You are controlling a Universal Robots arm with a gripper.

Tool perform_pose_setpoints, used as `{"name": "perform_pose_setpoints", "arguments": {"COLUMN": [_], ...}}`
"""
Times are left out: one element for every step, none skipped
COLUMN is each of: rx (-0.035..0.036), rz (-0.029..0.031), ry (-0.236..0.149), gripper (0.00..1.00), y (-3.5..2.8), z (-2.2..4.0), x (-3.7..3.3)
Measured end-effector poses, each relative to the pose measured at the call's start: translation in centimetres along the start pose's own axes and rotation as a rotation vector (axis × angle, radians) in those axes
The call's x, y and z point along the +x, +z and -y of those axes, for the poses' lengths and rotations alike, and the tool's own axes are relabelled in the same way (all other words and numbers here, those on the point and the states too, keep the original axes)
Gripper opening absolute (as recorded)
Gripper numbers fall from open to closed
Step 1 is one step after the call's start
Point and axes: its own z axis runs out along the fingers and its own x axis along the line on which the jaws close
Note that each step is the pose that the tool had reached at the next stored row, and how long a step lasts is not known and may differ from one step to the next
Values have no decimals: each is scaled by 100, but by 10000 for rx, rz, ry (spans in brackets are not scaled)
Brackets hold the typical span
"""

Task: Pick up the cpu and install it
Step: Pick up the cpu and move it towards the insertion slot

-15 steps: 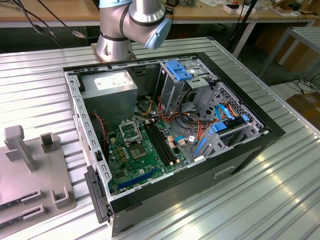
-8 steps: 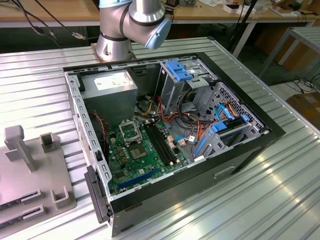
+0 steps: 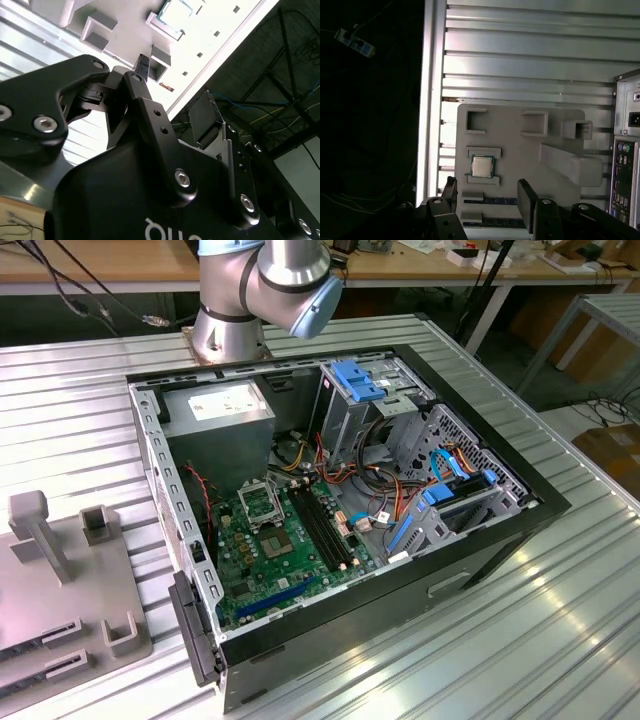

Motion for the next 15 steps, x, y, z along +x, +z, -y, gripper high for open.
{"name": "perform_pose_setpoints", "arguments": {"rx": [-1,-3,-4,-4,-4,-4,-4,-4,-4,-4,-4,-3,-1,-2,-1], "rz": [-38,-111,-110,-109,-109,-110,-109,-109,-109,-109,-109,-110,-109,-108,-107], "ry": [-53,-76,-77,-77,-78,-77,-78,-78,-77,-78,-78,-77,-77,-78,-79], "gripper": [60,60,60,60,60,60,60,60,60,60,60,60,60,60,60], "y": [45,132,133,135,135,135,136,136,136,136,136,136,136,138,139], "z": [11,41,42,43,44,44,44,44,44,44,44,44,45,47,51], "x": [0,1,1,1,1,1,1,1,1,1,1,1,1,1,1]}}
